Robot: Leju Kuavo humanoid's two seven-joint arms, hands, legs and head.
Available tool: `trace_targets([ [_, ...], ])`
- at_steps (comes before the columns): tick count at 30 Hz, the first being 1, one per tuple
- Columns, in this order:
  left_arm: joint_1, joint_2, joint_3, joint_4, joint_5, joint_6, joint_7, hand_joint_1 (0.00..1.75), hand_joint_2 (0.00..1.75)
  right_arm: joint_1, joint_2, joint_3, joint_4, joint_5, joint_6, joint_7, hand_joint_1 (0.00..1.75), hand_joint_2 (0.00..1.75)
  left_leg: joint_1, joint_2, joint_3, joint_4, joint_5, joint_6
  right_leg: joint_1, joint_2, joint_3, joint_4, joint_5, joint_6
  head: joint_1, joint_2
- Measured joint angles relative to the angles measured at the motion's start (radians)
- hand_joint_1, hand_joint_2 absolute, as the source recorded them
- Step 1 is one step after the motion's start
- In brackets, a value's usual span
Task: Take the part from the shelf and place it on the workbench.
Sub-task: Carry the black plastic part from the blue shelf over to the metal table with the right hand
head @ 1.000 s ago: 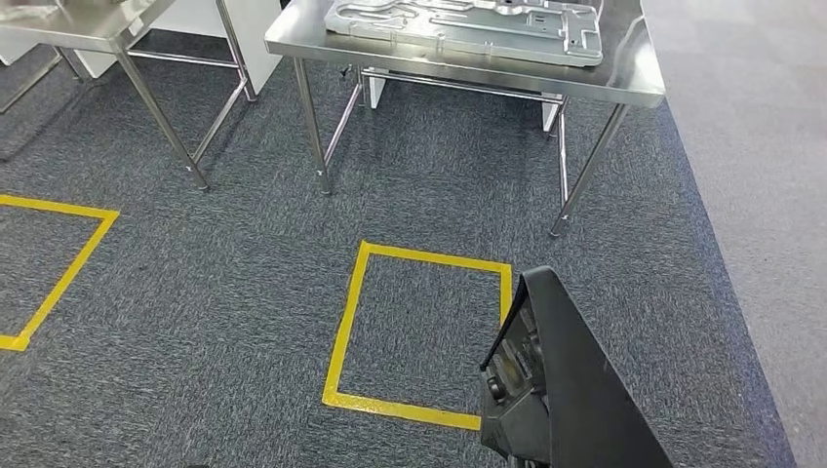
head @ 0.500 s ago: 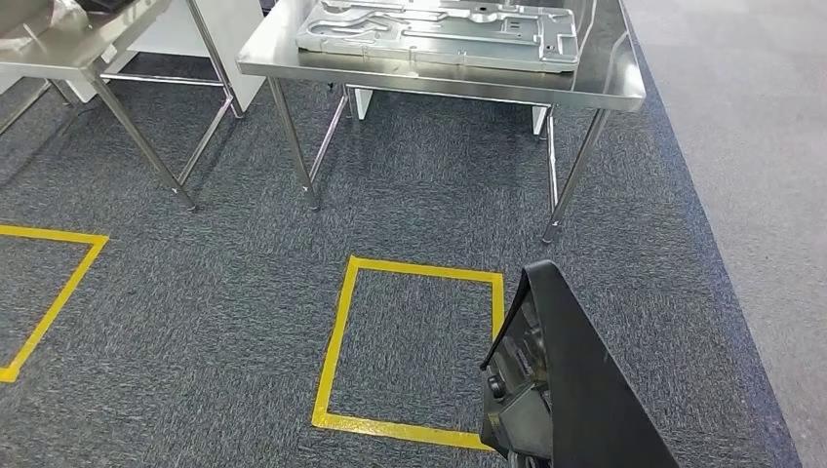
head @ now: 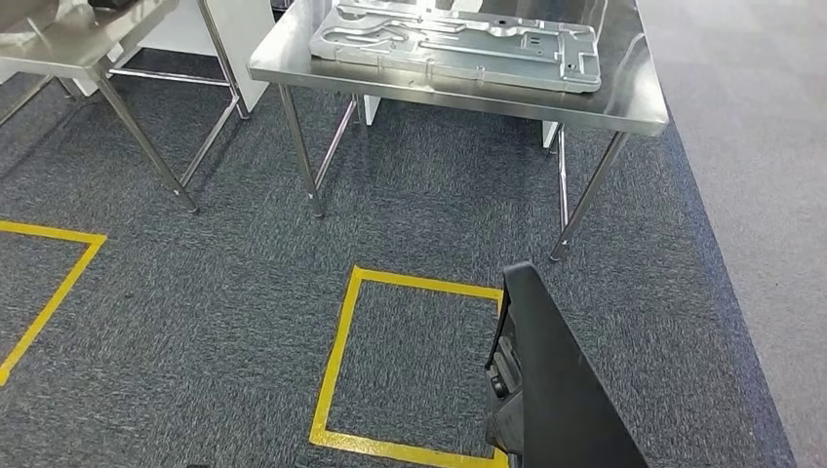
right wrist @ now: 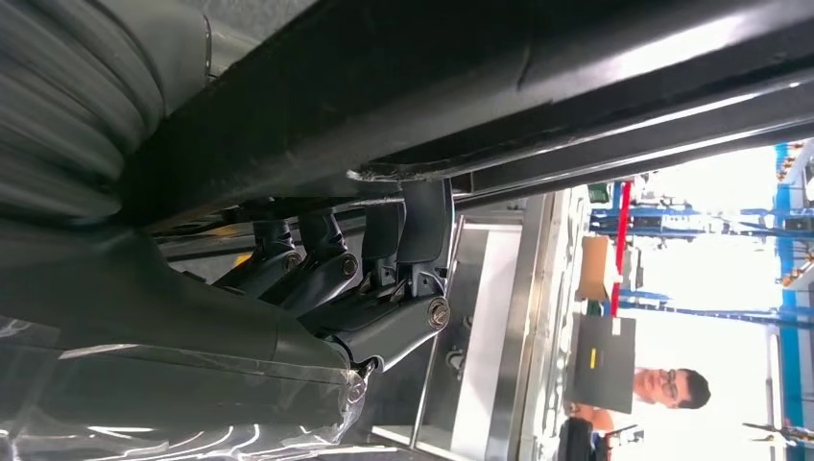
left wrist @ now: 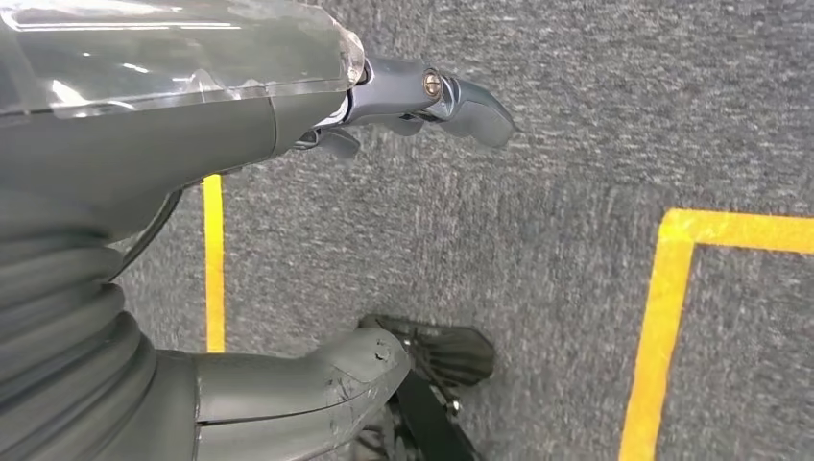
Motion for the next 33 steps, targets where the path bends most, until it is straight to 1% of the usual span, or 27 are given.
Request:
trace_targets([
  [1, 0.000, 0.000, 0.000, 0.000, 0.000, 0.000, 0.001, 0.00, 1.75, 0.000, -0.001, 0.001, 0.000, 0.001, -0.003, 0.001, 1.75, 1.75, 0.003, 0.000, 0.012, -0.001, -0.010, -0.005, -0.002, -0.003, 0.014, -0.065, 0.055, 0.001, 0.001, 0.000],
  [2, -0.001, 0.000, 0.000, 0.000, 0.000, 0.000, 0.001, 0.00, 1.75, -0.001, -0.002, 0.003, 0.001, 0.002, -0.006, 0.002, 1.75, 1.75, 0.005, -0.001, 0.024, -0.001, -0.020, -0.011, -0.001, -0.006, 0.027, -0.121, 0.091, 0.000, 0.003, 0.000],
  [3, -0.002, 0.000, 0.000, 0.000, -0.001, 0.000, 0.002, 0.00, 1.75, -0.002, -0.003, 0.004, 0.001, 0.003, -0.008, 0.003, 1.75, 1.75, 0.006, -0.001, 0.032, -0.004, -0.029, -0.019, 0.002, -0.010, 0.037, -0.159, 0.111, -0.005, 0.005, 0.000],
  [4, -0.003, 0.000, 0.000, 0.000, -0.001, 0.000, 0.002, 0.00, 1.75, -0.003, -0.004, 0.006, 0.001, 0.004, -0.009, 0.003, 1.75, 1.75, 0.006, 0.000, 0.042, -0.008, -0.034, -0.027, 0.005, -0.012, 0.041, -0.178, 0.117, -0.012, 0.007, 0.000],
  [5, -0.004, 0.000, 0.000, 0.000, -0.001, 0.000, 0.002, 0.00, 1.75, -0.004, -0.005, 0.007, 0.002, 0.004, -0.010, 0.004, 1.75, 1.75, 0.005, 0.001, 0.051, -0.009, -0.034, -0.036, 0.008, -0.012, 0.044, -0.179, 0.108, -0.021, 0.008, 0.000],
  [7, -0.006, 0.000, 0.000, 0.000, -0.001, 0.000, 0.002, 0.00, 1.75, -0.004, -0.005, 0.009, 0.002, 0.005, -0.011, 0.003, 1.75, 1.75, 0.006, 0.002, 0.058, 0.009, -0.029, -0.047, 0.007, -0.008, 0.062, -0.188, 0.113, -0.041, 0.007, 0.000],
  [8, -0.007, 0.000, 0.000, 0.000, -0.001, 0.000, 0.002, 0.00, 1.75, -0.005, -0.005, 0.009, 0.002, 0.005, -0.011, 0.003, 1.75, 1.75, 0.006, 0.002, 0.046, 0.043, -0.029, -0.049, 0.007, -0.007, 0.074, -0.192, 0.109, -0.050, 0.003, 0.000],
  [9, -0.009, 0.000, 0.000, 0.000, -0.001, 0.000, 0.003, 0.00, 1.75, -0.006, -0.006, 0.010, 0.002, 0.005, -0.012, 0.003, 1.75, 1.75, 0.007, 0.002, 0.020, 0.092, -0.039, -0.050, 0.007, -0.006, 0.086, -0.195, 0.104, -0.058, 0.001, 0.000],
  [12, -0.007, 0.001, 0.000, 0.000, -0.001, 0.000, 0.003, 0.00, 1.75, -0.007, -0.006, 0.010, 0.002, 0.005, -0.011, 0.003, 1.75, 1.75, 0.004, 0.001, -0.099, 0.262, -0.117, -0.050, 0.017, -0.004, 0.111, -0.197, 0.080, -0.073, -0.006, 0.000],
  [13, -0.005, 0.001, 0.000, 0.000, -0.001, 0.000, 0.003, 0.00, 1.75, -0.007, -0.006, 0.010, 0.002, 0.005, -0.011, 0.004, 1.75, 1.75, 0.002, 0.001, -0.128, 0.284, -0.135, -0.048, 0.020, -0.001, 0.121, -0.197, 0.072, -0.075, -0.007, 0.000],
  [14, -0.003, 0.001, 0.000, 0.000, -0.001, 0.000, 0.003, 0.00, 1.75, -0.007, -0.006, 0.010, 0.002, 0.005, -0.012, 0.004, 1.75, 1.75, 0.000, 0.001, -0.142, 0.274, -0.131, -0.044, 0.024, 0.001, 0.133, -0.197, 0.062, -0.076, -0.008, 0.000],
  [15, -0.002, 0.001, 0.000, 0.000, -0.001, 0.000, 0.003, 0.00, 1.75, -0.007, -0.007, 0.011, 0.002, 0.006, -0.013, 0.005, 1.75, 1.75, -0.002, 0.001, -0.142, 0.233, -0.101, -0.039, 0.027, 0.003, 0.146, -0.197, 0.053, -0.076, -0.008, 0.000],
  [17, 0.000, 0.003, 0.000, 0.000, -0.001, 0.000, 0.003, 0.00, 1.75, -0.008, -0.007, 0.012, 0.003, 0.009, -0.018, 0.009, 1.75, 1.75, -0.012, 0.001, -0.126, 0.123, -0.007, -0.024, 0.033, 0.004, 0.172, -0.197, 0.033, -0.074, -0.007, 0.000],
  [18, 0.000, 0.003, 0.000, 0.000, -0.002, -0.001, 0.004, 0.00, 1.75, -0.009, -0.007, 0.013, 0.003, 0.011, -0.022, 0.011, 1.75, 1.75, -0.017, 0.000, -0.119, 0.086, 0.019, -0.017, 0.034, 0.005, 0.181, -0.198, 0.024, -0.071, -0.008, 0.000],
  [19, 0.001, 0.004, 0.000, 0.000, -0.002, -0.001, 0.004, 0.00, 1.75, -0.010, -0.008, 0.014, 0.004, 0.013, -0.026, 0.014, 1.75, 1.75, -0.023, -0.001, -0.116, 0.066, 0.035, -0.010, 0.034, 0.007, 0.188, -0.199, 0.017, -0.065, -0.007, 0.000],
  [20, 0.001, 0.006, 0.000, 0.000, -0.002, -0.002, 0.005, 0.00, 1.75, -0.012, -0.009, 0.016, 0.005, 0.014, -0.030, 0.018, 1.75, 1.75, -0.026, -0.002, -0.115, 0.063, 0.032, -0.005, 0.034, 0.008, 0.194, -0.197, 0.016, -0.059, -0.008, 0.000],
  [22, -0.001, 0.007, 0.000, 0.000, -0.002, -0.003, 0.005, 0.00, 1.75, -0.014, -0.011, 0.019, 0.006, 0.017, -0.038, 0.024, 1.75, 1.75, -0.023, -0.005, -0.097, 0.045, 0.043, 0.007, 0.034, 0.009, 0.200, -0.183, 0.018, -0.048, -0.009, 0.000],
  [23, -0.002, 0.008, 0.000, 0.001, -0.002, -0.003, 0.005, 0.00, 1.75, -0.016, -0.012, 0.022, 0.006, 0.018, -0.043, 0.027, 1.75, 1.75, -0.020, -0.005, -0.085, 0.038, 0.044, 0.012, 0.034, 0.008, 0.192, -0.157, 0.022, -0.043, -0.008, 0.000],
  [24, -0.004, 0.007, 0.000, 0.001, -0.002, -0.004, 0.005, 0.00, 1.75, -0.018, -0.013, 0.024, 0.007, 0.020, -0.048, 0.032, 1.75, 1.75, -0.017, -0.006, -0.074, 0.030, 0.043, 0.016, 0.033, 0.007, 0.171, -0.119, 0.020, -0.037, -0.006, 0.000],
  [25, -0.005, 0.007, 0.000, 0.001, -0.003, -0.004, 0.006, 0.00, 1.75, -0.020, -0.015, 0.026, 0.009, 0.021, -0.053, 0.038, 1.75, 1.75, -0.015, -0.006, -0.065, 0.024, 0.042, 0.019, 0.029, 0.006, 0.136, -0.066, 0.007, -0.031, -0.005, 0.000],
  [27, -0.005, 0.007, 0.000, 0.001, -0.004, -0.005, 0.006, 0.00, 1.75, -0.023, -0.023, 0.033, 0.014, 0.023, -0.066, 0.057, 1.75, 1.75, -0.014, -0.008, -0.055, 0.020, 0.032, 0.021, 0.019, 0.004, 0.050, 0.041, -0.042, -0.019, -0.003, 0.000],
  [28, -0.003, 0.007, 0.000, 0.001, -0.005, -0.006, 0.007, 0.00, 1.75, -0.025, -0.027, 0.038, 0.019, 0.029, -0.074, 0.069, 1.75, 1.75, -0.014, -0.012, -0.049, 0.019, 0.026, 0.020, 0.013, 0.003, 0.016, 0.071, -0.061, -0.013, -0.004, 0.000],
  [29, -0.002, 0.007, 0.000, 0.001, -0.007, -0.006, 0.009, 0.00, 1.75, -0.027, -0.033, 0.044, 0.025, 0.038, -0.087, 0.085, 1.75, 1.75, -0.012, -0.016, -0.042, 0.019, 0.019, 0.018, 0.008, 0.003, -0.005, 0.074, -0.064, -0.008, -0.003, 0.000],
  [30, -0.001, 0.007, 0.000, 0.001, -0.010, -0.006, 0.011, 0.00, 1.75, -0.029, -0.039, 0.049, 0.031, 0.046, -0.101, 0.098, 1.75, 1.75, -0.011, -0.020, -0.034, 0.019, 0.011, 0.015, 0.004, 0.002, -0.009, 0.048, -0.044, -0.004, -0.004, 0.000],
  [31, -0.001, 0.007, 0.000, 0.001, -0.011, -0.006, 0.012, 0.00, 1.75, -0.032, -0.044, 0.054, 0.037, 0.050, -0.113, 0.108, 1.75, 1.75, -0.009, -0.023, -0.024, 0.019, 0.003, 0.012, 0.001, 0.002, 0.001, -0.003, -0.005, -0.002, -0.003, 0.000],
  [32, -0.001, 0.007, 0.000, 0.001, -0.012, -0.007, 0.014, 0.00, 1.75, -0.036, -0.050, 0.060, 0.045, 0.048, -0.123, 0.117, 1.75, 1.75, -0.007, -0.025, -0.013, 0.019, -0.006, 0.009, -0.001, 0.001, 0.018, -0.066, 0.047, -0.002, -0.003, 0.000],
  [33, -0.001, 0.007, 0.000, 0.001, -0.013, -0.007, 0.015, 0.00, 1.75, -0.041, -0.056, 0.065, 0.053, 0.043, -0.130, 0.122, 1.75, 1.75, -0.006, -0.026, -0.001, 0.018, -0.015, 0.005, 0.000, 0.000, 0.032, -0.118, 0.081, -0.004, -0.003, 0.000],
])
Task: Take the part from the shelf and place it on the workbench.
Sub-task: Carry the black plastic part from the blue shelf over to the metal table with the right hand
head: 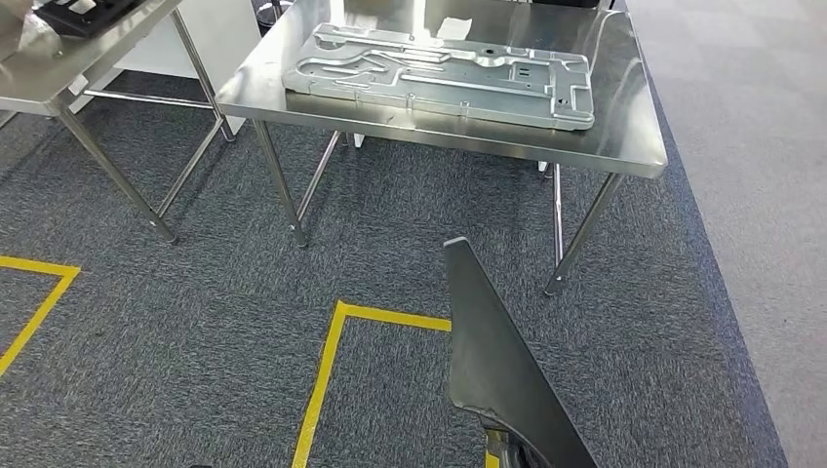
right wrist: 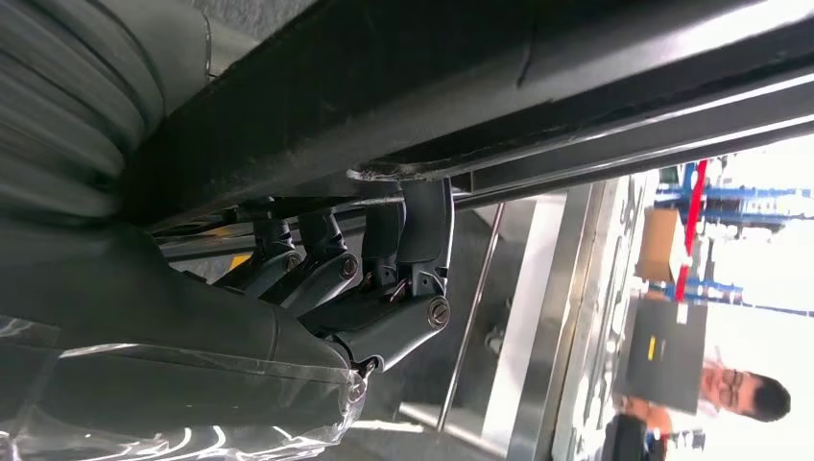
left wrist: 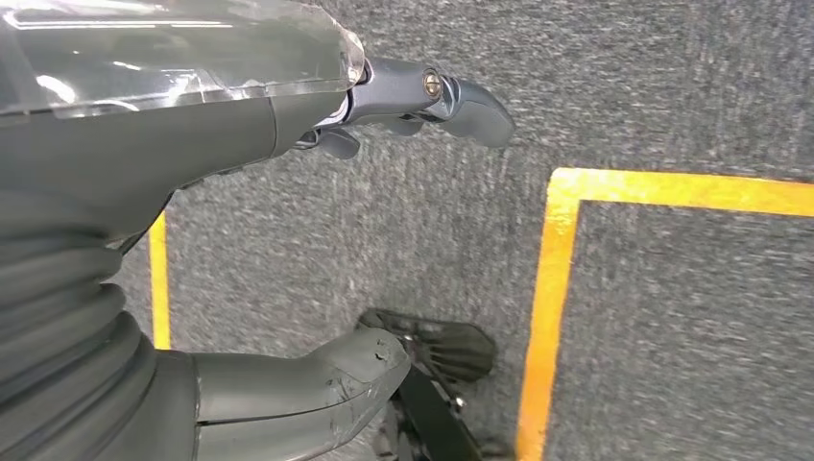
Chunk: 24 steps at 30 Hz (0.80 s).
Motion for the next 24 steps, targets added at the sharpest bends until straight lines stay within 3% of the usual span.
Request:
trace_targets([
  [2, 0.001, 0.001, 0.000, 0.000, -0.001, -0.001, 0.002, 0.00, 1.75, -0.010, -0.011, 0.012, 0.016, -0.008, -0.012, 0.008, 1.75, 1.75, 0.001, -0.002, 0.018, -0.008, -0.013, -0.014, 0.007, -0.003, 0.014, -0.052, 0.025, -0.012, 0.001, 0.000],
  [4, 0.001, 0.004, 0.000, 0.000, -0.003, -0.002, 0.005, 0.00, 1.75, -0.017, -0.020, 0.021, 0.031, -0.008, -0.028, 0.018, 1.75, 1.75, 0.000, -0.001, 0.033, -0.006, -0.009, -0.030, 0.010, -0.002, 0.025, -0.061, 0.020, -0.030, 0.002, 0.000],
  [6, -0.002, 0.007, 0.000, 0.001, -0.008, -0.004, 0.007, 0.00, 1.75, -0.022, -0.026, 0.028, 0.043, 0.010, -0.058, 0.032, 1.75, 1.75, 0.001, 0.004, 0.030, 0.034, -0.004, -0.039, 0.008, -0.001, 0.050, -0.074, 0.024, -0.047, -0.002, 0.000],
  [8, -0.007, 0.011, 0.000, 0.001, -0.016, -0.006, 0.008, 0.00, 1.75, -0.030, -0.028, 0.032, 0.051, 0.050, -0.102, 0.053, 1.75, 1.75, 0.003, 0.011, -0.026, 0.132, -0.025, -0.040, 0.007, -0.002, 0.069, -0.080, 0.014, -0.058, -0.010, 0.000],
  [10, -0.007, 0.015, 0.000, 0.002, -0.021, -0.009, 0.010, 0.00, 1.75, -0.040, -0.029, 0.032, 0.058, 0.085, -0.133, 0.075, 1.75, 1.75, 0.002, 0.014, -0.111, 0.241, -0.081, -0.042, 0.010, -0.002, 0.084, -0.080, -0.003, -0.063, -0.018, 0.000],
  [11, -0.005, 0.018, 0.000, 0.002, -0.022, -0.010, 0.011, 0.00, 1.75, -0.045, -0.029, 0.031, 0.061, 0.097, -0.144, 0.084, 1.75, 1.75, 0.002, 0.014, -0.142, 0.265, -0.106, -0.044, 0.011, -0.001, 0.095, -0.080, -0.013, -0.064, -0.019, 0.000],
  [12, -0.003, 0.019, -0.001, 0.002, -0.023, -0.011, 0.012, 0.00, 1.75, -0.048, -0.029, 0.030, 0.063, 0.114, -0.158, 0.092, 1.75, 1.75, 0.002, 0.015, -0.159, 0.260, -0.114, -0.045, 0.012, 0.000, 0.108, -0.080, -0.023, -0.064, -0.021, 0.000],
  [13, -0.002, 0.021, -0.001, 0.002, -0.026, -0.011, 0.012, 0.00, 1.75, -0.052, -0.029, 0.027, 0.064, 0.142, -0.181, 0.100, 1.75, 1.75, 0.002, 0.015, -0.164, 0.226, -0.098, -0.044, 0.013, 0.001, 0.122, -0.080, -0.035, -0.063, -0.022, 0.000],
  [15, 0.001, 0.024, -0.002, 0.002, -0.036, -0.014, 0.012, 0.00, 1.75, -0.066, -0.026, 0.016, 0.062, 0.240, -0.252, 0.128, 1.75, 1.75, 0.000, 0.019, -0.155, 0.120, 0.001, -0.037, 0.015, 0.000, 0.151, -0.079, -0.059, -0.058, -0.023, 0.000],
  [17, 0.002, 0.029, -0.005, 0.002, -0.047, -0.018, 0.013, 0.00, 1.75, -0.090, -0.017, -0.006, 0.052, 0.373, -0.311, 0.163, 1.75, 1.75, -0.007, 0.023, -0.147, 0.060, 0.075, -0.028, 0.017, 0.002, 0.167, -0.079, -0.078, -0.047, -0.024, 0.000],
  [19, -0.002, 0.032, -0.010, 0.003, -0.053, -0.020, 0.013, 0.00, 1.75, -0.119, -0.010, -0.030, 0.034, 0.467, -0.332, 0.191, 1.75, 1.75, -0.011, 0.022, -0.136, 0.050, 0.080, -0.016, 0.017, 0.005, 0.174, -0.073, -0.079, -0.033, -0.025, 0.000],
  [21, -0.006, 0.034, -0.015, 0.003, -0.055, -0.021, 0.013, 0.00, 1.75, -0.143, -0.010, -0.046, 0.018, 0.494, -0.337, 0.206, 1.75, 1.75, -0.008, 0.019, -0.113, 0.034, 0.076, -0.002, 0.016, 0.003, 0.157, -0.024, -0.062, -0.022, -0.024, 0.000],
  [23, -0.009, 0.035, -0.020, 0.003, -0.056, -0.021, 0.013, 0.00, 1.75, -0.156, -0.010, -0.058, 0.009, 0.497, -0.341, 0.211, 1.75, 1.75, -0.005, 0.017, -0.088, 0.019, 0.066, 0.009, 0.013, 0.001, 0.092, 0.076, -0.064, -0.012, -0.022, 0.000],
  [24, -0.009, 0.035, -0.022, 0.003, -0.056, -0.021, 0.013, 0.00, 1.75, -0.159, -0.010, -0.062, 0.006, 0.497, -0.343, 0.212, 1.75, 1.75, -0.005, 0.016, -0.077, 0.016, 0.058, 0.011, 0.013, 0.001, 0.048, 0.129, -0.084, -0.007, -0.021, 0.000],
])
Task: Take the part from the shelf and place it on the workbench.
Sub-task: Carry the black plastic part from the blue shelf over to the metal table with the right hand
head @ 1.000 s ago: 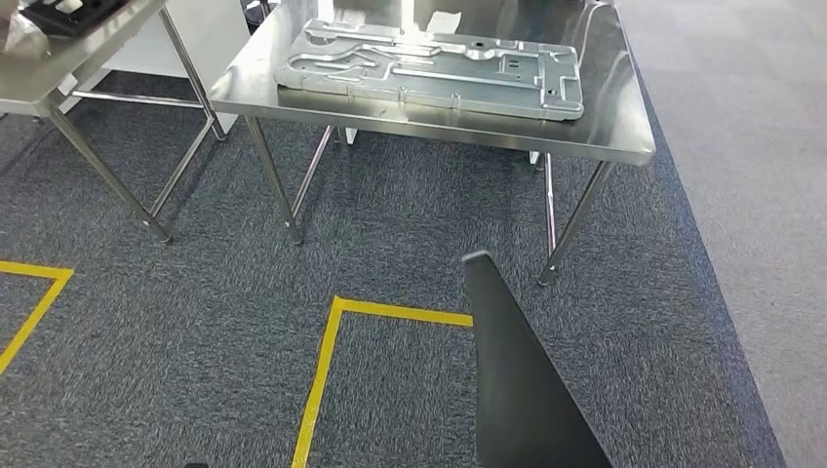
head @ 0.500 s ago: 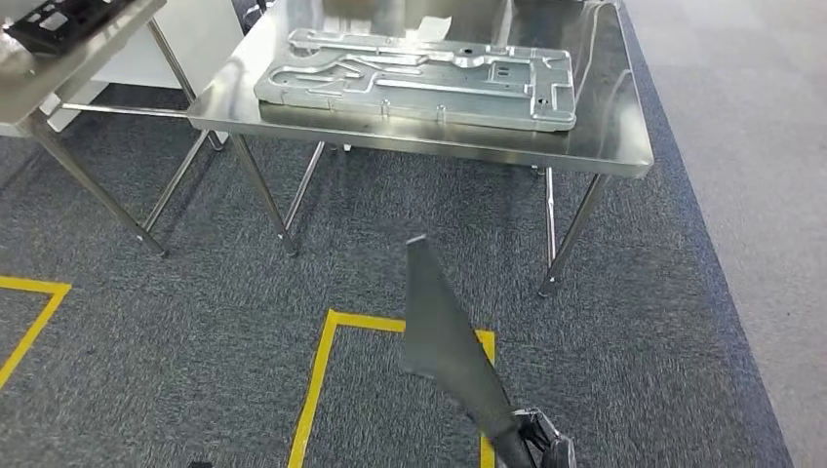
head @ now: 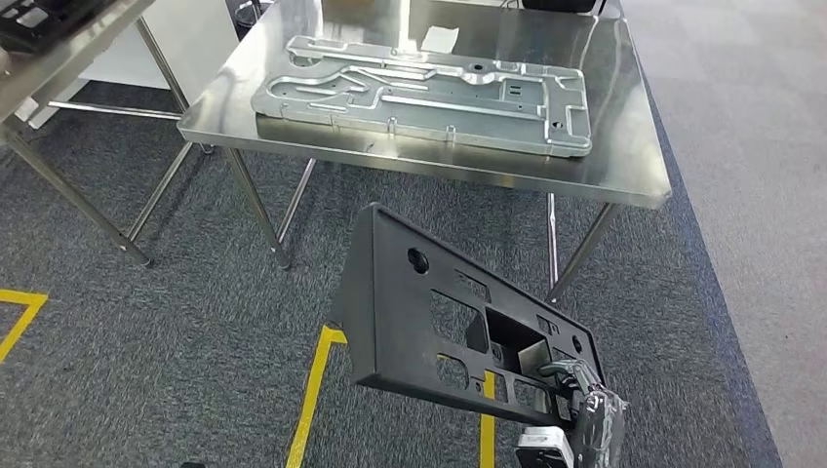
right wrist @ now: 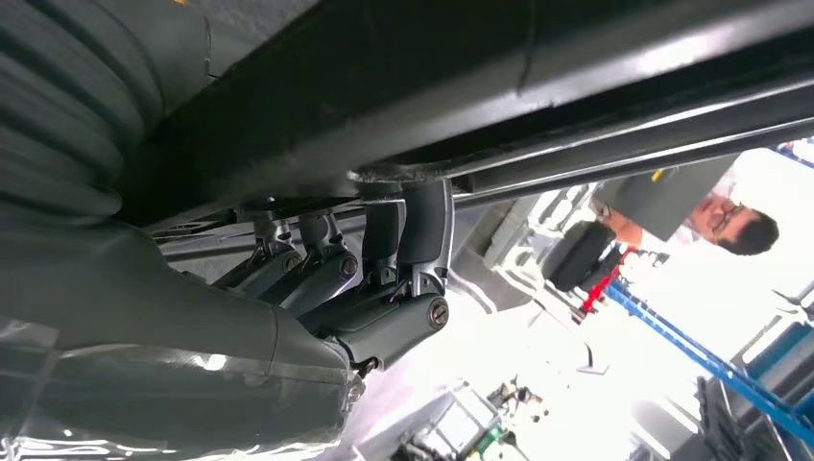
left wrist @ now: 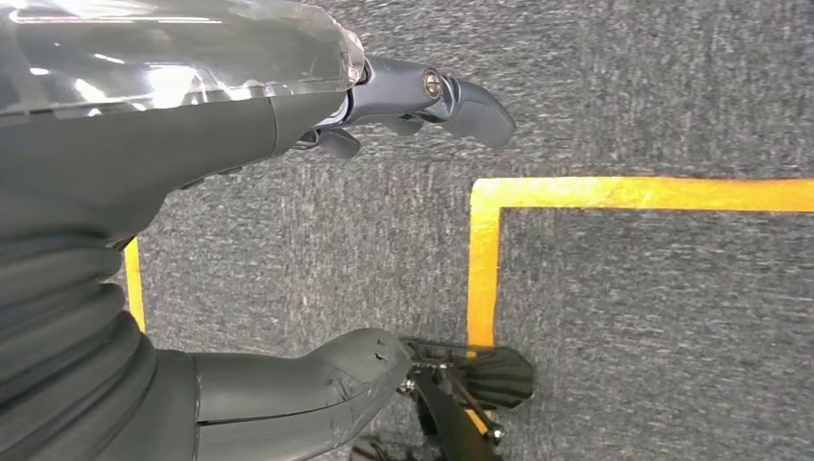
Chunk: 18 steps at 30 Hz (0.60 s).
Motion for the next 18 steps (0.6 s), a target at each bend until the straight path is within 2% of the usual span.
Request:
trace_targets([
  [2, 0.001, 0.000, -0.002, 0.000, 0.000, 0.000, 0.000, 0.00, 1.75, -0.001, 0.000, -0.005, -0.002, 0.001, -0.001, 0.002, 1.75, 1.75, 0.000, -0.002, 0.023, -0.003, -0.020, 0.000, -0.002, 0.000, -0.078, 0.065, -0.050, 0.006, 0.000, 0.000],
  [3, 0.001, 0.000, -0.003, 0.000, 0.000, 0.000, 0.000, 0.00, 1.75, -0.001, 0.000, -0.006, -0.002, 0.001, -0.001, 0.003, 1.75, 1.75, 0.000, -0.004, 0.037, -0.003, -0.031, -0.001, -0.003, 0.000, -0.102, 0.064, -0.059, 0.006, 0.000, 0.000],
  [4, 0.002, 0.000, -0.004, 0.000, 0.000, 0.000, 0.000, 0.00, 1.75, -0.001, 0.000, -0.008, -0.002, 0.002, -0.001, 0.004, 1.75, 1.75, 0.000, -0.006, 0.053, -0.003, -0.043, -0.003, -0.003, 0.000, -0.110, 0.036, -0.044, 0.004, 0.000, 0.000],
  [5, 0.001, 0.000, -0.004, 0.000, 0.000, 0.000, 0.000, 0.00, 1.75, -0.001, 0.000, -0.010, -0.002, 0.005, -0.001, 0.003, 1.75, 1.75, 0.000, -0.007, 0.070, -0.003, -0.056, -0.004, -0.003, 0.000, -0.108, -0.014, -0.006, 0.000, 0.000, 0.000],
  [6, 0.002, 0.000, -0.005, 0.001, -0.001, 0.000, 0.000, 0.00, 1.75, -0.001, 0.000, -0.014, -0.003, 0.018, -0.001, -0.003, 1.75, 1.75, 0.000, -0.008, 0.085, -0.004, -0.069, -0.007, -0.001, -0.001, -0.102, -0.071, 0.055, -0.005, 0.001, 0.000],
  [7, 0.001, -0.001, -0.005, 0.002, -0.003, -0.001, -0.001, 0.00, 1.75, -0.002, 0.004, -0.023, -0.005, 0.049, -0.001, -0.016, 1.75, 1.75, 0.000, -0.009, 0.097, -0.006, -0.082, -0.011, 0.002, -0.001, -0.097, -0.119, 0.104, -0.011, 0.001, 0.000],
  [8, 0.000, -0.001, -0.006, 0.003, -0.006, -0.002, -0.001, 0.00, 1.75, -0.006, 0.010, -0.037, -0.011, 0.100, -0.001, -0.035, 1.75, 1.75, -0.001, -0.009, 0.105, -0.011, -0.092, -0.016, 0.006, -0.002, -0.093, -0.149, 0.140, -0.017, 0.001, 0.000],
  [9, -0.001, -0.001, -0.007, 0.003, -0.012, -0.004, -0.002, 0.00, 1.75, -0.014, 0.021, -0.057, -0.021, 0.168, -0.001, -0.054, 1.75, 1.75, -0.001, -0.009, 0.113, -0.014, -0.097, -0.023, 0.010, -0.001, -0.091, -0.165, 0.157, -0.024, 0.001, 0.000],
  [11, -0.006, 0.001, -0.012, 0.004, -0.021, -0.007, -0.002, 0.00, 1.75, -0.044, 0.041, -0.100, -0.046, 0.326, -0.001, -0.065, 1.75, 1.75, -0.002, -0.007, 0.126, -0.014, -0.091, -0.036, 0.010, 0.001, -0.072, -0.181, 0.145, -0.038, -0.001, 0.000],
  [12, -0.008, 0.002, -0.016, 0.004, -0.025, -0.008, -0.002, 0.00, 1.75, -0.063, 0.045, -0.115, -0.056, 0.406, -0.002, -0.046, 1.75, 1.75, -0.002, -0.005, 0.127, 0.004, -0.083, -0.040, 0.009, 0.003, -0.056, -0.192, 0.140, -0.045, -0.002, 0.000],
  [13, -0.011, 0.002, -0.020, 0.005, -0.029, -0.010, -0.002, 0.00, 1.75, -0.084, 0.046, -0.125, -0.062, 0.483, -0.002, -0.012, 1.75, 1.75, -0.001, -0.003, 0.113, 0.037, -0.078, -0.043, 0.007, 0.002, -0.036, -0.201, 0.134, -0.053, -0.004, 0.000],
  [15, -0.015, 0.004, -0.027, 0.005, -0.037, -0.011, -0.001, 0.00, 1.75, -0.122, 0.033, -0.127, -0.070, 0.643, -0.002, 0.080, 1.75, 1.75, 0.001, -0.001, 0.045, 0.147, -0.098, -0.049, 0.006, 0.000, -0.001, -0.214, 0.117, -0.061, -0.008, 0.000],
  [17, -0.015, 0.006, -0.031, 0.005, -0.039, -0.011, 0.002, 0.00, 1.75, -0.150, 0.012, -0.123, -0.074, 0.759, -0.002, 0.129, 1.75, 1.75, 0.002, 0.000, -0.040, 0.238, -0.158, -0.054, 0.006, 0.001, 0.028, -0.217, 0.093, -0.064, -0.010, 0.000],
  [18, -0.014, 0.008, -0.032, 0.005, -0.039, -0.011, 0.004, 0.00, 1.75, -0.157, 0.004, -0.122, -0.075, 0.787, -0.002, 0.130, 1.75, 1.75, 0.002, 0.000, -0.071, 0.252, -0.184, -0.056, 0.006, 0.002, 0.045, -0.218, 0.080, -0.064, -0.010, 0.000],
])
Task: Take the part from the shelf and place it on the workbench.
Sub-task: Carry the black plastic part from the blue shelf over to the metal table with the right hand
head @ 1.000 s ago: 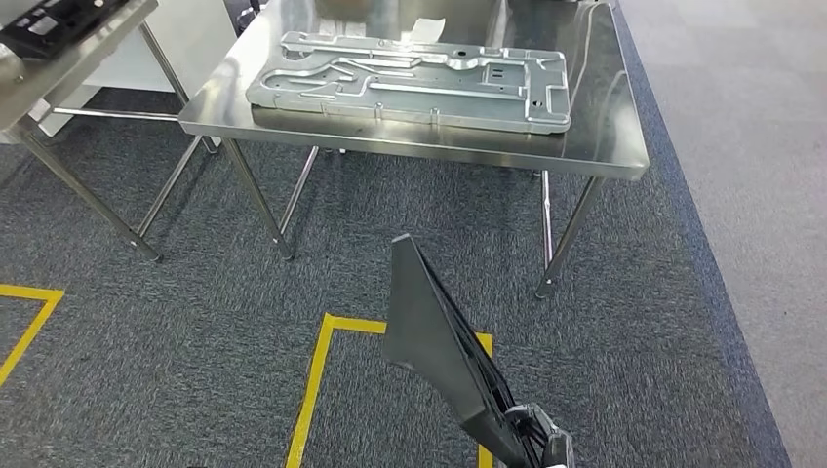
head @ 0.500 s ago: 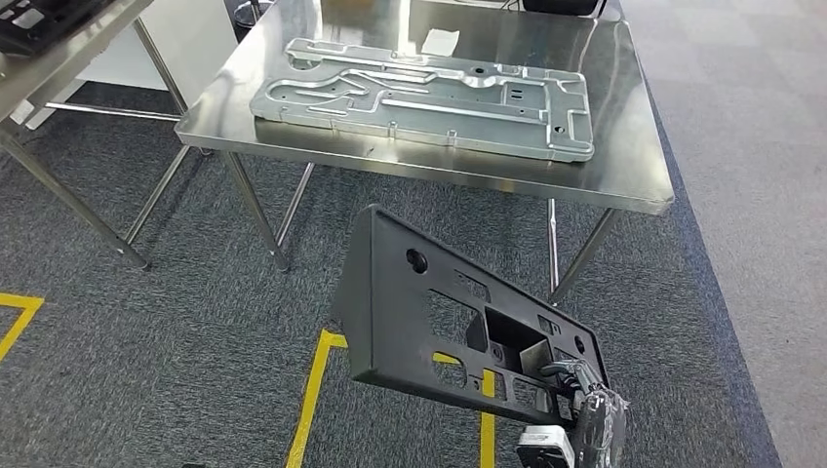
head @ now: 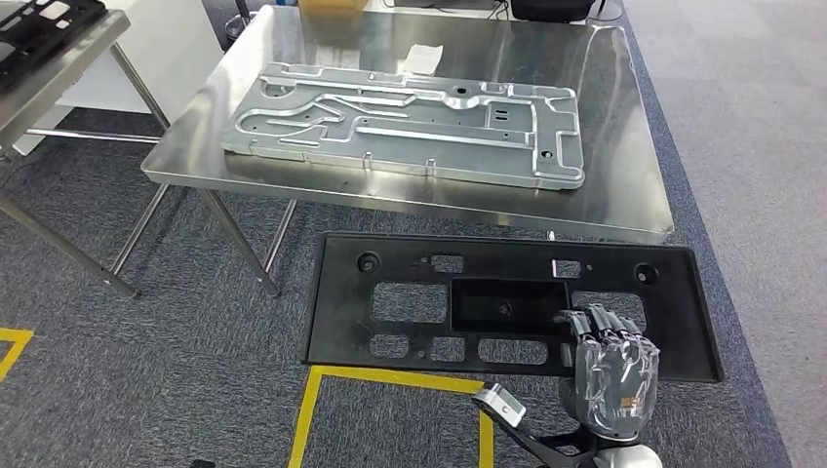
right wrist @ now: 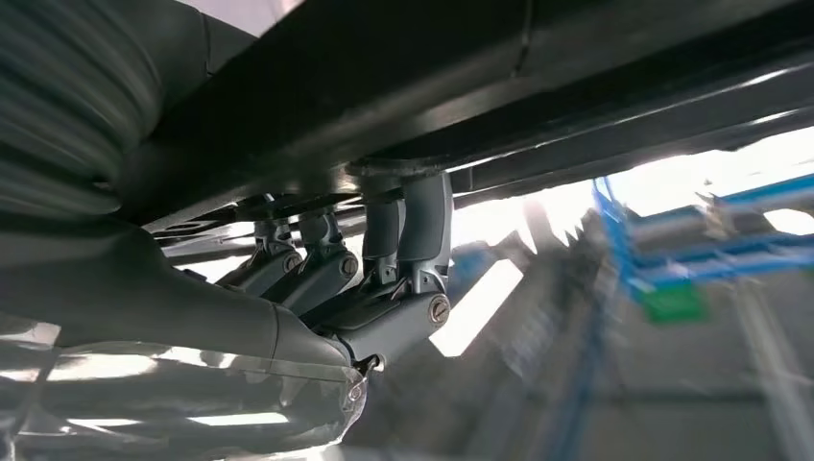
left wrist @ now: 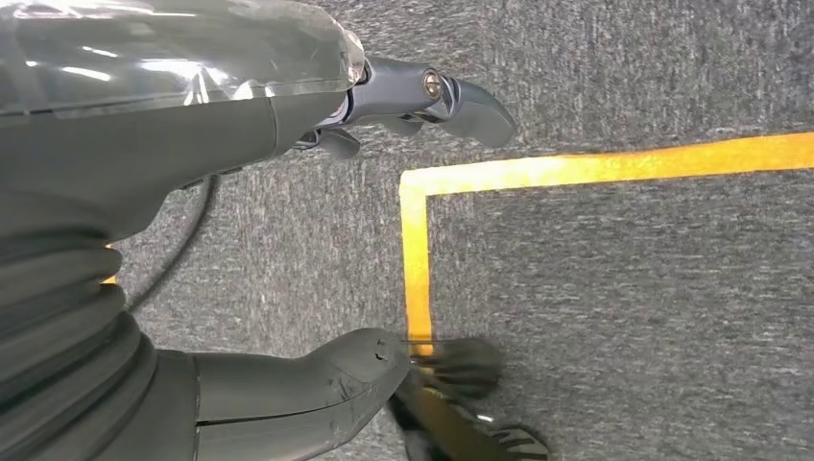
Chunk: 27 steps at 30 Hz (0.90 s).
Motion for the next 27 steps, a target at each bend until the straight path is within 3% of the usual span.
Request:
trace_targets([
  [1, 0.001, 0.000, -0.001, 0.000, 0.000, 0.000, 0.002, 0.00, 1.75, -0.004, -0.004, -0.001, -0.001, 0.013, 0.000, -0.006, 1.75, 1.75, 0.001, 0.000, -0.019, -0.014, -0.007, -0.001, 0.000, 0.001, 0.019, 0.000, -0.015, 0.001, 0.000, 0.000],
  [2, 0.001, 0.001, -0.002, 0.000, 0.000, 0.000, 0.003, 0.00, 1.75, -0.006, -0.006, 0.000, -0.001, 0.017, 0.000, -0.009, 1.75, 1.75, 0.001, 0.001, -0.028, -0.051, 0.016, 0.000, 0.000, 0.000, 0.041, 0.000, -0.031, 0.003, -0.001, 0.000],
  [5, 0.008, 0.001, -0.004, 0.000, -0.001, -0.001, 0.003, 0.00, 1.75, -0.015, -0.017, 0.002, 0.002, 0.019, 0.001, -0.011, 1.75, 1.75, -0.004, 0.005, -0.039, -0.189, 0.208, 0.013, 0.001, 0.002, 0.084, 0.004, -0.078, 0.016, 0.001, 0.000],
  [6, 0.011, 0.002, -0.005, 0.001, -0.002, -0.002, 0.002, 0.00, 1.75, -0.016, -0.022, 0.003, 0.003, 0.019, 0.001, -0.012, 1.75, 1.75, -0.008, 0.005, -0.040, -0.207, 0.247, 0.018, 0.002, 0.004, 0.092, 0.004, -0.089, 0.022, 0.002, 0.000],
  [8, 0.009, 0.002, -0.007, 0.002, -0.006, -0.003, 0.000, 0.00, 1.75, -0.017, -0.029, 0.002, 0.004, 0.020, 0.001, -0.030, 1.75, 1.75, -0.010, 0.004, -0.029, -0.214, 0.244, 0.028, 0.002, 0.006, 0.098, 0.010, -0.089, 0.036, 0.001, 0.000],
  [10, 0.003, 0.002, -0.008, 0.002, -0.010, -0.003, -0.001, 0.00, 1.75, -0.016, -0.032, -0.002, 0.003, 0.020, 0.000, -0.071, 1.75, 1.75, -0.007, 0.002, 0.004, -0.236, 0.238, 0.039, 0.002, 0.000, 0.077, 0.064, -0.060, 0.048, 0.002, 0.000],
  [12, 0.000, 0.002, -0.011, 0.002, -0.012, -0.003, -0.002, 0.00, 1.75, -0.014, -0.034, -0.019, 0.002, 0.020, 0.000, -0.133, 1.75, 1.75, -0.003, 0.000, 0.049, -0.263, 0.225, 0.048, -0.001, -0.005, 0.007, 0.168, -0.051, 0.057, 0.005, 0.000],
  [14, -0.001, 0.002, -0.013, 0.002, -0.012, -0.003, -0.001, 0.00, 1.75, -0.007, -0.028, -0.060, 0.001, 0.019, 0.000, -0.209, 1.75, 1.75, -0.003, -0.002, 0.084, -0.278, 0.207, 0.051, -0.005, -0.005, -0.079, 0.244, -0.102, 0.061, 0.006, 0.000],
  [16, 0.001, 0.002, -0.014, 0.003, -0.012, -0.003, 0.003, 0.00, 1.75, 0.003, -0.020, -0.111, 0.001, 0.019, 0.000, -0.267, 1.75, 1.75, -0.003, -0.007, 0.117, -0.283, 0.182, 0.049, -0.006, -0.005, -0.134, 0.240, -0.141, 0.062, 0.006, 0.000],
  [17, 0.002, 0.002, -0.014, 0.003, -0.011, -0.003, 0.005, 0.00, 1.75, 0.006, -0.016, -0.129, 0.002, 0.019, 0.000, -0.279, 1.75, 1.75, -0.003, -0.009, 0.135, -0.283, 0.168, 0.047, -0.006, -0.005, -0.144, 0.204, -0.123, 0.060, 0.007, 0.000],
  [20, 0.001, 0.001, -0.015, 0.005, -0.009, -0.003, 0.008, 0.00, 1.75, 0.008, -0.005, -0.156, 0.004, 0.019, 0.000, -0.293, 1.75, 1.75, -0.005, -0.011, 0.179, -0.284, 0.127, 0.037, 0.002, -0.004, -0.138, 0.060, 0.050, 0.044, 0.007, 0.000],
  [21, -0.001, 0.001, -0.015, 0.005, -0.009, -0.003, 0.010, 0.00, 1.75, 0.009, -0.002, -0.160, 0.007, 0.019, 0.000, -0.294, 1.75, 1.75, -0.006, -0.012, 0.188, -0.287, 0.117, 0.032, 0.005, -0.003, -0.134, 0.038, 0.088, 0.037, 0.007, 0.000],
  [22, -0.003, 0.001, -0.015, 0.006, -0.009, -0.003, 0.011, 0.00, 1.75, 0.010, 0.000, -0.163, 0.009, 0.019, 0.000, -0.294, 1.75, 1.75, -0.008, -0.014, 0.198, -0.288, 0.113, 0.025, 0.007, -0.003, -0.131, 0.029, 0.098, 0.030, 0.007, 0.000],
  [24, -0.006, 0.001, -0.015, 0.006, -0.009, -0.002, 0.013, 0.00, 1.75, 0.010, 0.004, -0.168, 0.012, 0.019, 0.000, -0.291, 1.75, 1.75, -0.008, -0.013, 0.205, -0.278, 0.119, 0.014, 0.005, -0.001, -0.108, 0.017, 0.087, 0.017, 0.006, 0.000],
  [25, -0.007, 0.002, -0.015, 0.006, -0.008, -0.002, 0.014, 0.00, 1.75, 0.010, 0.006, -0.170, 0.013, 0.019, 0.000, -0.289, 1.75, 1.75, -0.008, -0.010, 0.195, -0.247, 0.129, 0.010, 0.003, -0.001, -0.092, 0.008, 0.081, 0.010, 0.005, 0.000],
  [27, -0.010, 0.002, -0.015, 0.007, -0.008, -0.002, 0.014, 0.00, 1.75, 0.009, 0.011, -0.173, 0.015, 0.019, 0.000, -0.288, 1.75, 1.75, -0.006, -0.004, 0.131, -0.138, 0.123, 0.002, 0.000, -0.002, -0.060, -0.005, 0.065, 0.000, 0.002, 0.000],
])
